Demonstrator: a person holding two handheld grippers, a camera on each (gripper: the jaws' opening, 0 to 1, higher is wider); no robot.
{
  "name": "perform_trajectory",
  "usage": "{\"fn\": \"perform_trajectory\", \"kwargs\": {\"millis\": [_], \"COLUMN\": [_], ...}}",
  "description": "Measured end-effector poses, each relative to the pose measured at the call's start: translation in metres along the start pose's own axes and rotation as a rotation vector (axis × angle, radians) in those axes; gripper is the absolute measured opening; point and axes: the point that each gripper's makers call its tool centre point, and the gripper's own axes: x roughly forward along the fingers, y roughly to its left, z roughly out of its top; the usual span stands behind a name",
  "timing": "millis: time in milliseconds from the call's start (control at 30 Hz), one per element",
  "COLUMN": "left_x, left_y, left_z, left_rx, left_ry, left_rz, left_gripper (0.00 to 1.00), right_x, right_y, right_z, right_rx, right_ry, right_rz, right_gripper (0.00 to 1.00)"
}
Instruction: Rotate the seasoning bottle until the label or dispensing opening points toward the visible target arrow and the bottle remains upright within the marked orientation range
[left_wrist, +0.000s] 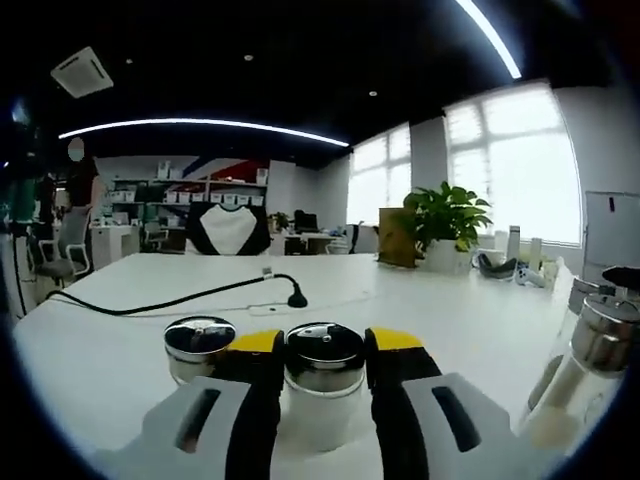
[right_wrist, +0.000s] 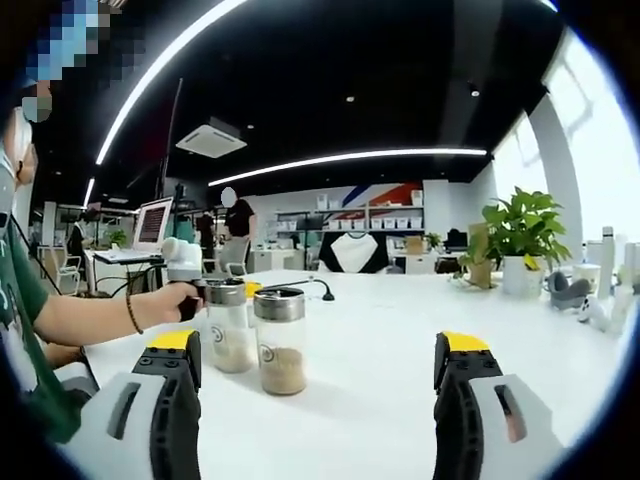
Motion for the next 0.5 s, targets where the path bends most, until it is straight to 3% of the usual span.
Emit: {"fn": "perform_trajectory", "kwargs": {"millis": [500], "left_x": [0.002], "left_y": [0.0003], "left_z": [-0.0003], "left_rx": [0.017], "left_ry": [0.004], "left_rz": [0.022], "left_gripper": [0.32], "right_x": [-0.0004], "right_y": [-0.0015], "right_z": [0.0013], "right_rx": [0.007], "right_ry": [0.0], "right_rz": [-0.001], "right_gripper": [0.98]}}
